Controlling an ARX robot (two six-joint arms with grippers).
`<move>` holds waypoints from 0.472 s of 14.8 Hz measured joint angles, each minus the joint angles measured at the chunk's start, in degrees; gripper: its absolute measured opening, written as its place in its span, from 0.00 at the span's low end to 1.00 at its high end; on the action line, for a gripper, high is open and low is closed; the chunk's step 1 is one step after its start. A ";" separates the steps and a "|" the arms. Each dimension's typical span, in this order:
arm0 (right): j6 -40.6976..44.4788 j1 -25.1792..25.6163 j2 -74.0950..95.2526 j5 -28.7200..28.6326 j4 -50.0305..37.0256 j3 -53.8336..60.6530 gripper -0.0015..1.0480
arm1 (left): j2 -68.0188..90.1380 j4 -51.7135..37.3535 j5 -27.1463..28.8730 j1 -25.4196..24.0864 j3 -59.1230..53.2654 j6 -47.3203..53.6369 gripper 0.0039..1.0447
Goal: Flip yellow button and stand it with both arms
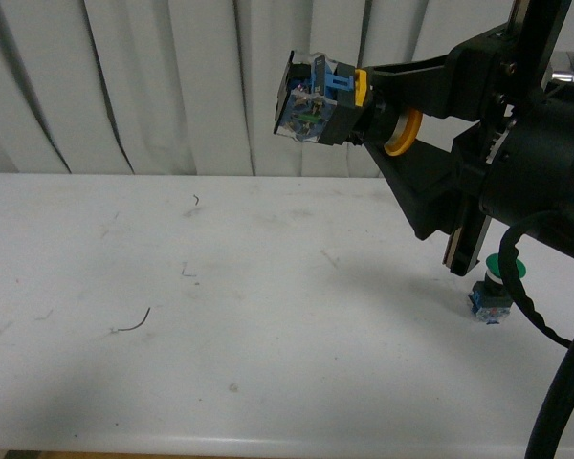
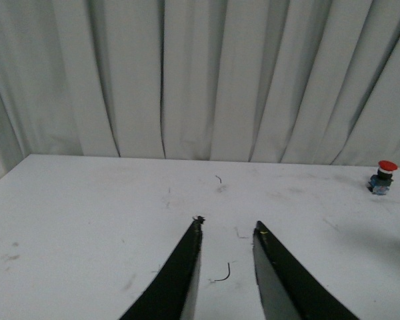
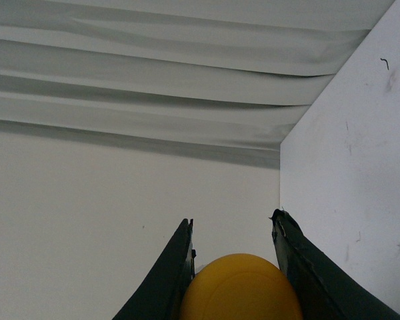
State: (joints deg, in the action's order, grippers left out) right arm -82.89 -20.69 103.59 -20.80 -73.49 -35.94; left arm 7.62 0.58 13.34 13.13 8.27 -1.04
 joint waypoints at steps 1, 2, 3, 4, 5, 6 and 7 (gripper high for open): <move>0.02 -0.09 0.20 0.02 0.00 0.00 0.32 | -1.36 0.09 -2.86 -3.04 -1.42 0.00 0.03; 0.04 -0.33 0.20 0.02 -0.04 0.00 0.32 | -3.48 0.28 -12.07 -13.75 -3.48 0.17 0.01; 0.04 -0.31 0.20 0.26 0.04 -0.02 0.32 | -4.57 0.04 -13.35 -12.98 -4.83 0.20 0.01; 0.04 -0.31 0.28 0.26 0.04 -0.02 0.32 | -5.70 -0.48 -13.33 -13.11 -5.99 0.20 0.01; 0.02 -0.31 0.59 0.33 -0.04 -0.04 0.32 | -7.17 -0.61 -13.33 -13.11 -7.72 0.22 0.01; 0.02 -0.31 0.90 0.37 -0.02 -0.07 0.32 | -7.15 -0.15 -13.35 -13.11 -7.74 0.20 0.01; 0.02 -0.31 0.94 0.44 0.00 -0.07 0.32 | -7.15 -0.28 -13.35 -13.11 -7.74 0.22 0.01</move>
State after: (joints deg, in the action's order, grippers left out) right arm -82.87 -20.99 104.53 -20.36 -73.49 -36.01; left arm 0.47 0.30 -0.01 0.01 0.54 -0.82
